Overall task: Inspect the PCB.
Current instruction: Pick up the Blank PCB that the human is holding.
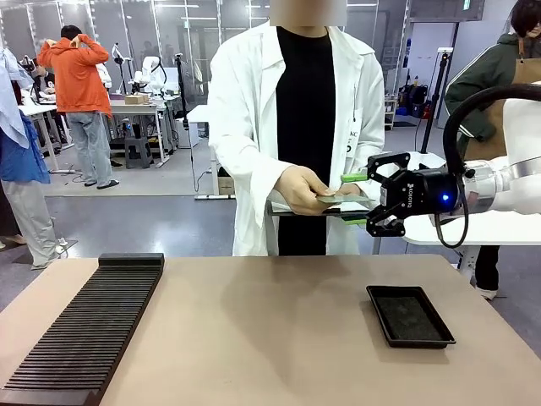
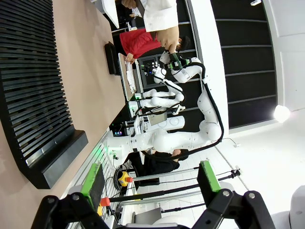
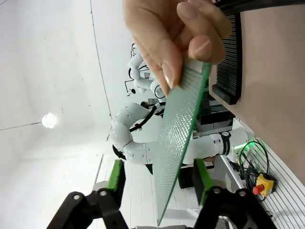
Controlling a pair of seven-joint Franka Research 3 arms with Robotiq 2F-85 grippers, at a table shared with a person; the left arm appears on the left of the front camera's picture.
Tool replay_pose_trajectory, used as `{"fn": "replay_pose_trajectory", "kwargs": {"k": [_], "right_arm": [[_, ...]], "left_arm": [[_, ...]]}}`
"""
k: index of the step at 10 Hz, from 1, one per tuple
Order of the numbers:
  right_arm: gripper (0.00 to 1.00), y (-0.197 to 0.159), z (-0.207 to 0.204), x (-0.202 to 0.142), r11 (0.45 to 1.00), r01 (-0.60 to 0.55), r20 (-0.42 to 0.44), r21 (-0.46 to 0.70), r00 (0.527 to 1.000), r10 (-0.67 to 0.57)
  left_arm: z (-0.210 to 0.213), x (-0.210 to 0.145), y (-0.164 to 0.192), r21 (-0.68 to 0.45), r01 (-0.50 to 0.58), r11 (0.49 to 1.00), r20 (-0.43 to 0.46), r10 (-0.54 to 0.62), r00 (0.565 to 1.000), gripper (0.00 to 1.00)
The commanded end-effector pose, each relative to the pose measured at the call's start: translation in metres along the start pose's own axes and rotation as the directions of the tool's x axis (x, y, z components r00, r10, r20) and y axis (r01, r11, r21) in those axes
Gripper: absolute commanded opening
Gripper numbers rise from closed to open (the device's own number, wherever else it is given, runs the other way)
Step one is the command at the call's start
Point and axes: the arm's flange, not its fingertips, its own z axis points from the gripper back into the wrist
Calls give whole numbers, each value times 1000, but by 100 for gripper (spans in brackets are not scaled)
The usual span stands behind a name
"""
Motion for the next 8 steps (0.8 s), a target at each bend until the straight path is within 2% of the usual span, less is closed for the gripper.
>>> {"fn": "replay_pose_trajectory", "kwargs": {"k": [1, 3, 4, 5, 8], "right_arm": [[0, 6, -10, 4, 1000, 22, 21, 21, 1000, -22], [0, 5, -14, 2, 999, 24, 20, 22, 1000, -24], [5, 4, -16, 2, 1000, 22, 21, 21, 1000, -23], [0, 3, -19, 2, 1000, 20, 20, 19, 1000, -21], [0, 2, -23, 1, 1000, 22, 27, 11, 999, -22]], "left_arm": [[0, 1, 0, 5, 3, 1000, 3, -3, 1000, 100], [0, 1, 0, 5, 3, 1000, 3, -3, 1000, 100], [0, 1, 0, 5, 3, 1000, 3, -3, 1000, 100], [0, 1, 0, 5, 3, 1000, 3, -3, 1000, 100], [0, 1, 0, 5, 3, 1000, 3, -3, 1000, 100]]}}
